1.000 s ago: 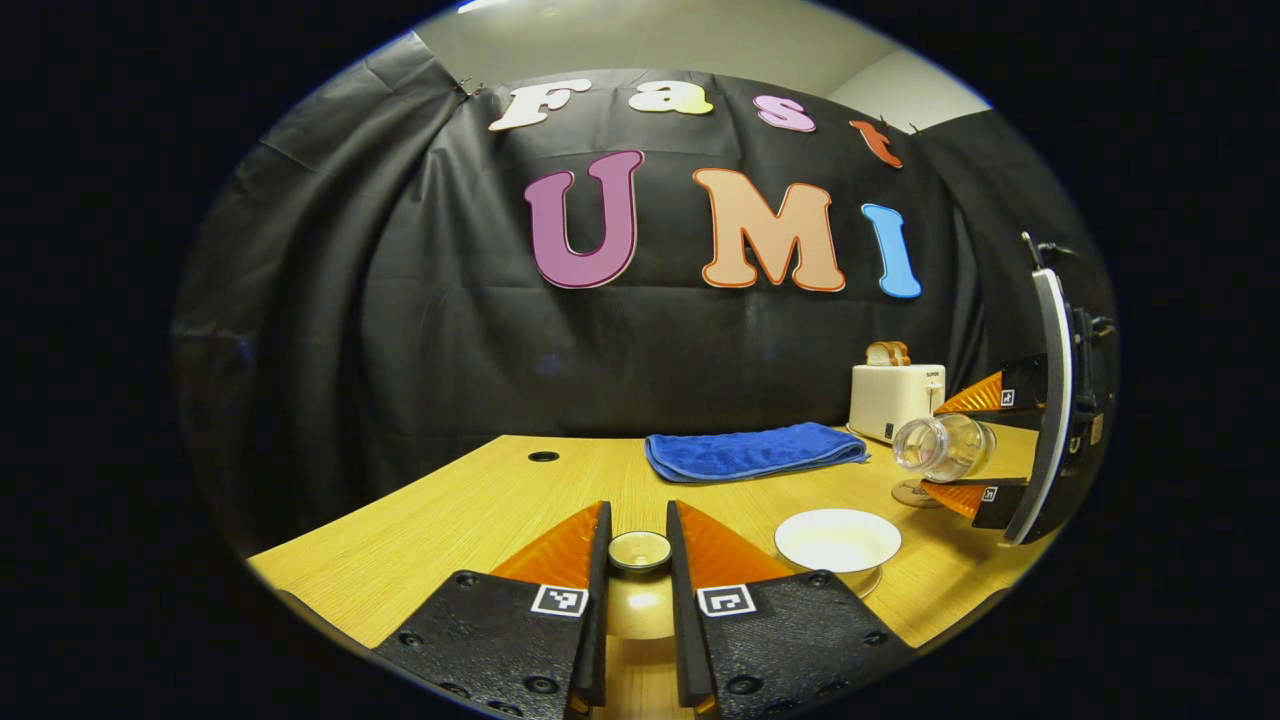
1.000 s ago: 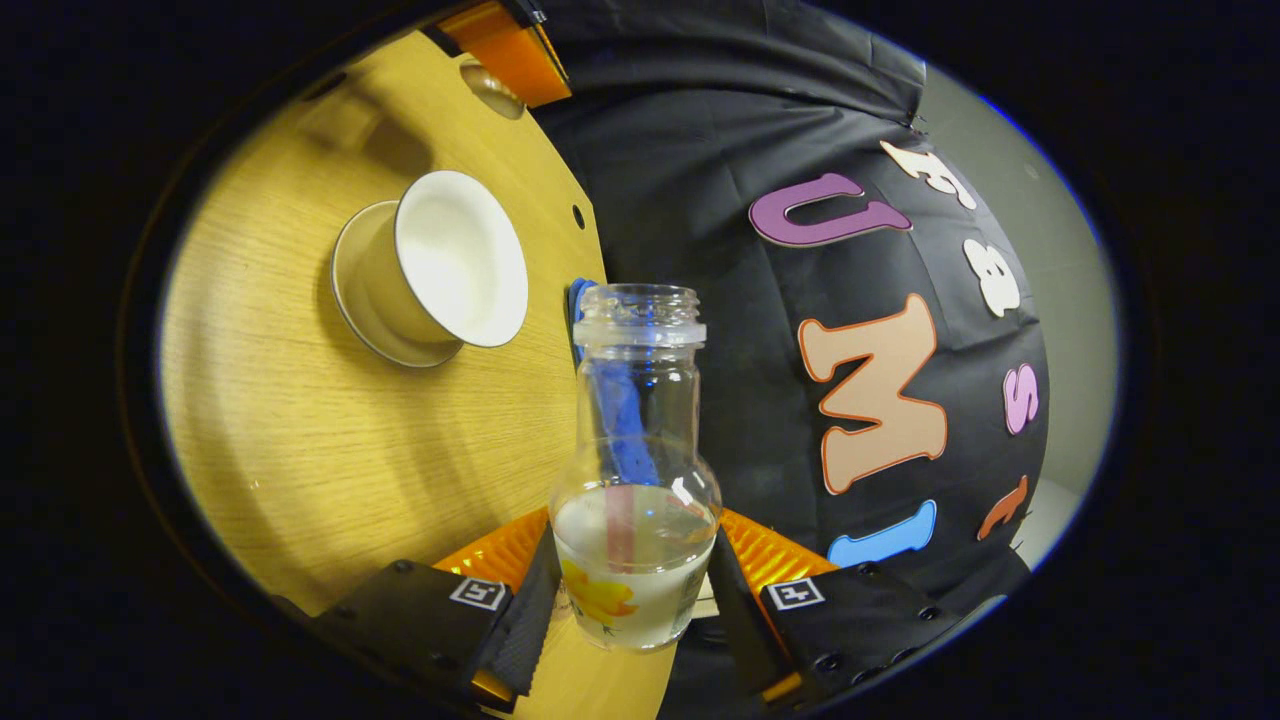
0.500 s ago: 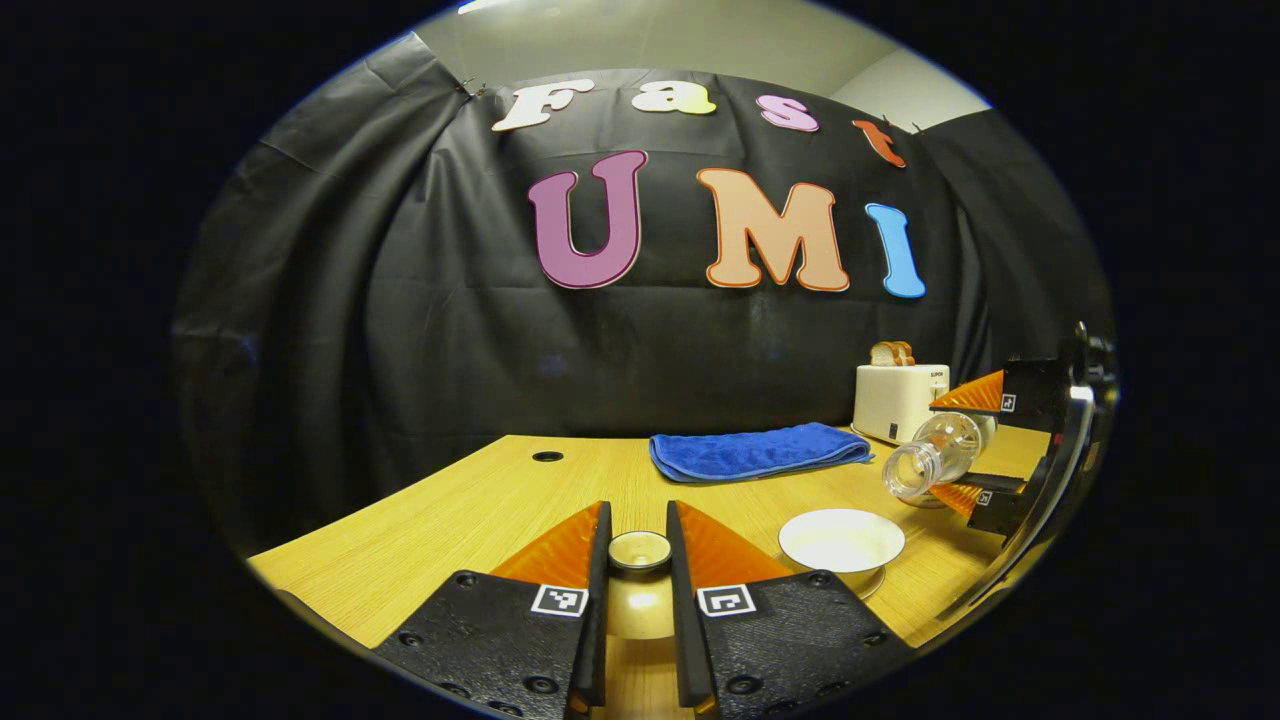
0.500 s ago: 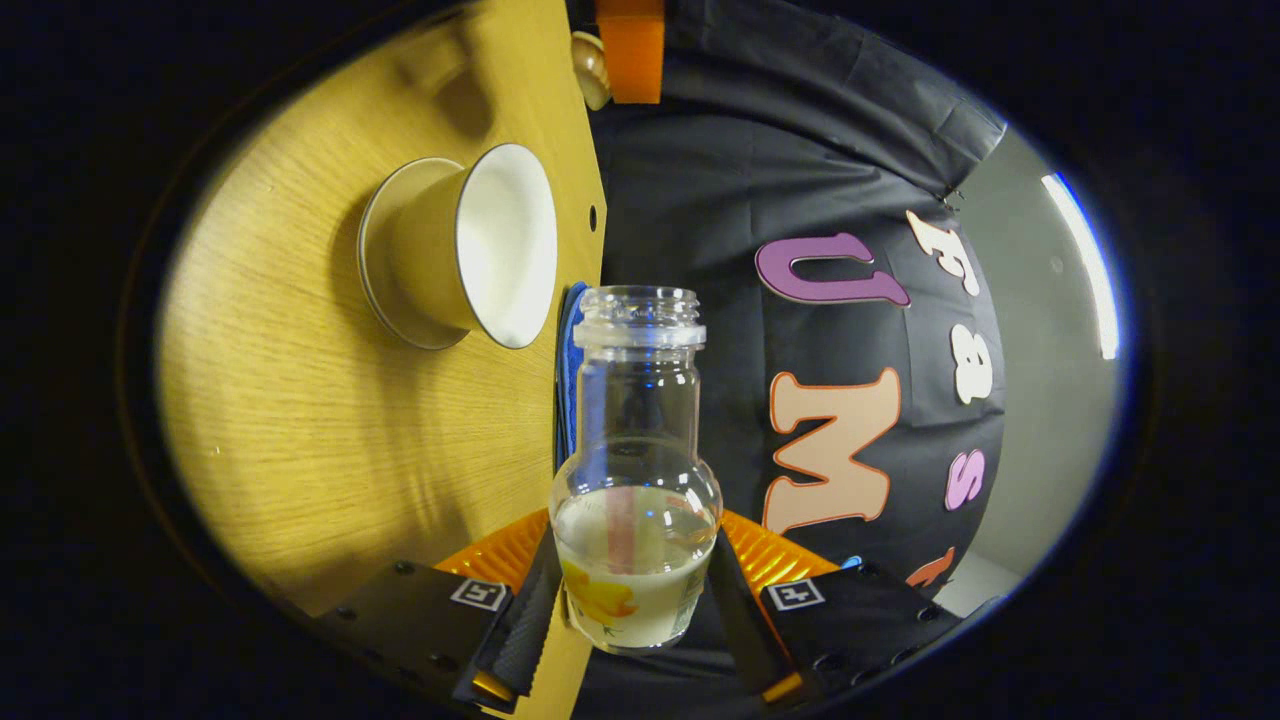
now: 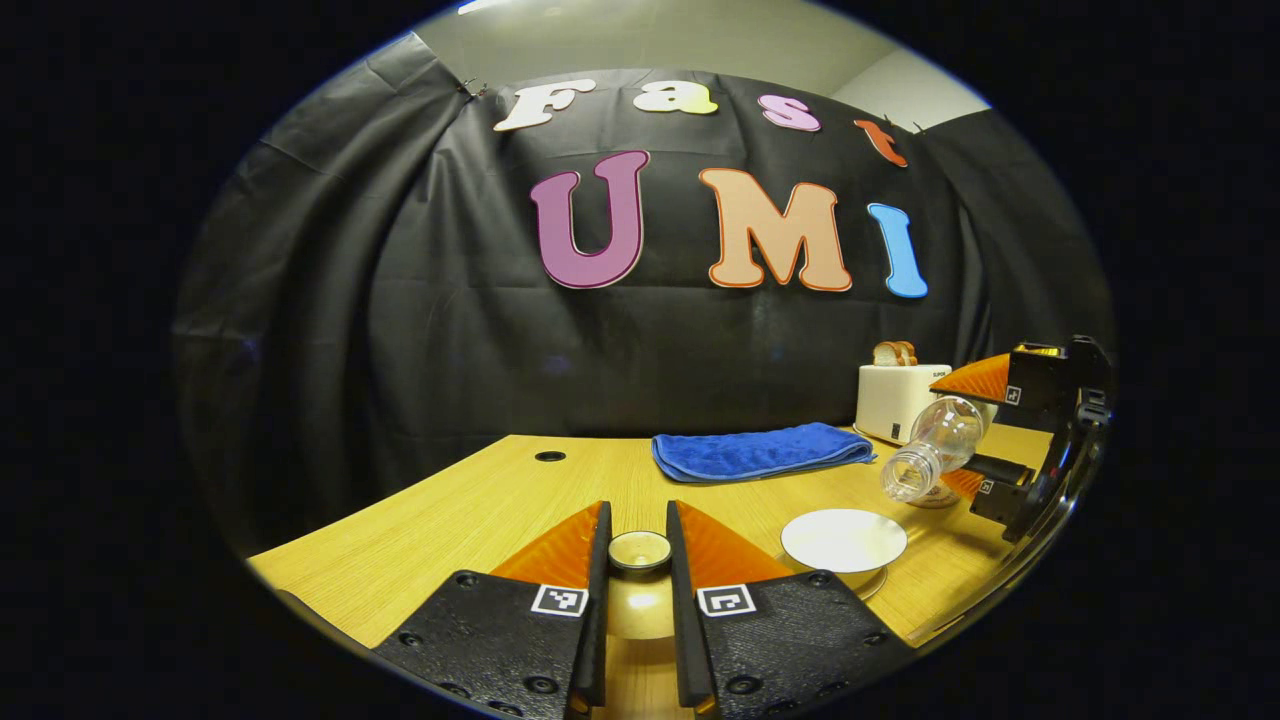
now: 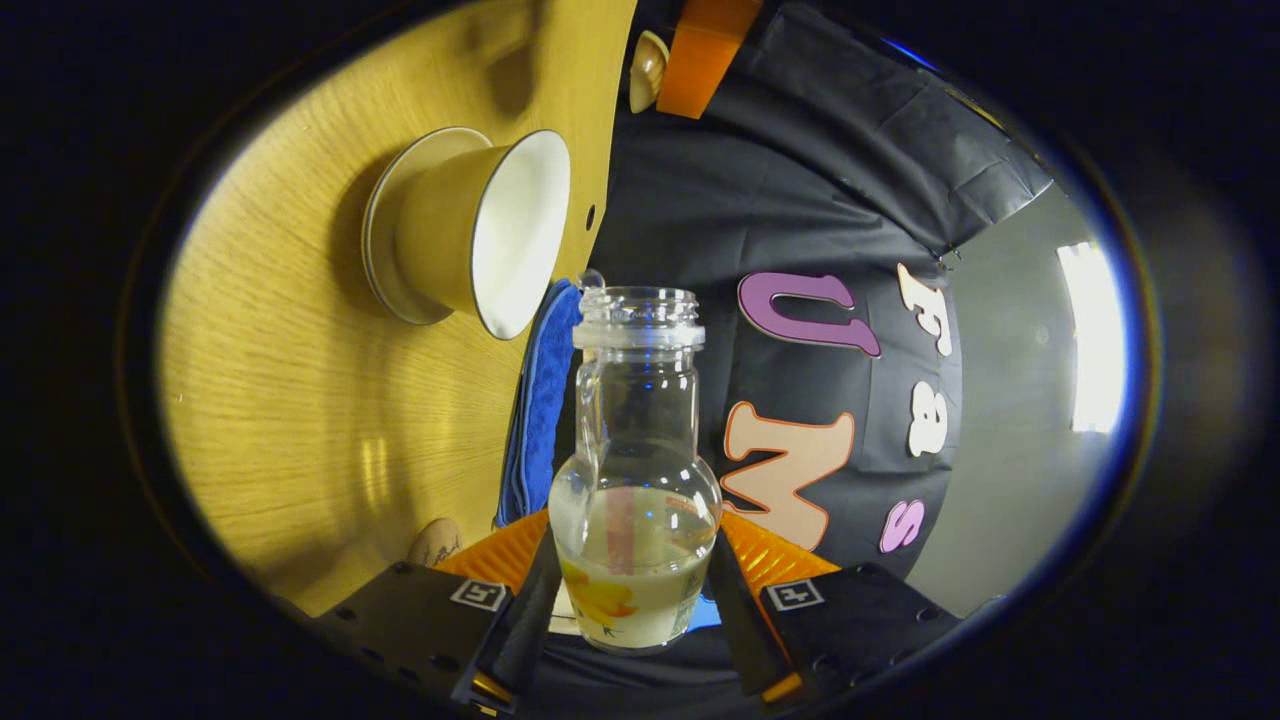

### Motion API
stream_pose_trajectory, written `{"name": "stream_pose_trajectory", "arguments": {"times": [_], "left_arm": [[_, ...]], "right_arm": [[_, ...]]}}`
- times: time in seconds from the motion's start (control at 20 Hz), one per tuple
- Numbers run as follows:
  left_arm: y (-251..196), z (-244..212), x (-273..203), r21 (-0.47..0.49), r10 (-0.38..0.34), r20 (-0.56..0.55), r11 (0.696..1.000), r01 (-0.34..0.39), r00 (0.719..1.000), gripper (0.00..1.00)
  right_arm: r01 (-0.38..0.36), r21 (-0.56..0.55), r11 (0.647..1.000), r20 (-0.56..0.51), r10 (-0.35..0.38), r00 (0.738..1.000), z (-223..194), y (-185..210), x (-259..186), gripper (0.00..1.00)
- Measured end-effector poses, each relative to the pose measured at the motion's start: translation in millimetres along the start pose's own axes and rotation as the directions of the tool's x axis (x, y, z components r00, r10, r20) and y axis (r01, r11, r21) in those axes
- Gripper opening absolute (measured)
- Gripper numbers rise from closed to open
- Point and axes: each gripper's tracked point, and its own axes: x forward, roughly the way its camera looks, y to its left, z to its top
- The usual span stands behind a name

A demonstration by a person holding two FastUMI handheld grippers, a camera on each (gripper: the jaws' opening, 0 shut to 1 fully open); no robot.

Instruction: Open the teacup lid with one hand, grasp the water bottle and pour water into the teacup with the other hand; after pouring, place the water bottle on the coaster and then close the teacup lid.

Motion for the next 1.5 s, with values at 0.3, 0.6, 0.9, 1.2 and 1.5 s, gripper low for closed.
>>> {"name": "stream_pose_trajectory", "arguments": {"times": [0.3, 0.6, 0.9, 1.2, 1.5], "left_arm": [[0, 0, 0, 0.0, 0.004, 0.0, 1.0, -0.004, 1.0, 0.25], [2, 0, -1, 0.0, 0.008, 0.0, 1.0, -0.008, 1.0, 0.25], [2, -1, -1, 0.0, 0.008, 0.0, 1.0, -0.008, 1.0, 0.25], [2, 0, -1, 0.0, 0.007, 0.0, 1.0, -0.007, 1.0, 0.25], [2, 0, -1, 0.0, 0.008, 0.001, 1.0, -0.008, 1.0, 0.25]], "right_arm": [[0.05, -0.074, 0.996, 0.012, -0.049, 0.999, 2, -15, 1, 0.76], [0.112, -0.141, 0.984, 0.025, -0.11, 0.994, 4, -30, -1, 0.76], [0.155, -0.18, 0.971, 0.044, -0.149, 0.988, 5, -36, -1, 0.78], [0.199, -0.225, 0.954, 0.077, -0.186, 0.98, 11, -43, -4, 0.76], [0.251, -0.27, 0.93, 0.098, -0.233, 0.968, 13, -52, -4, 0.78]]}}
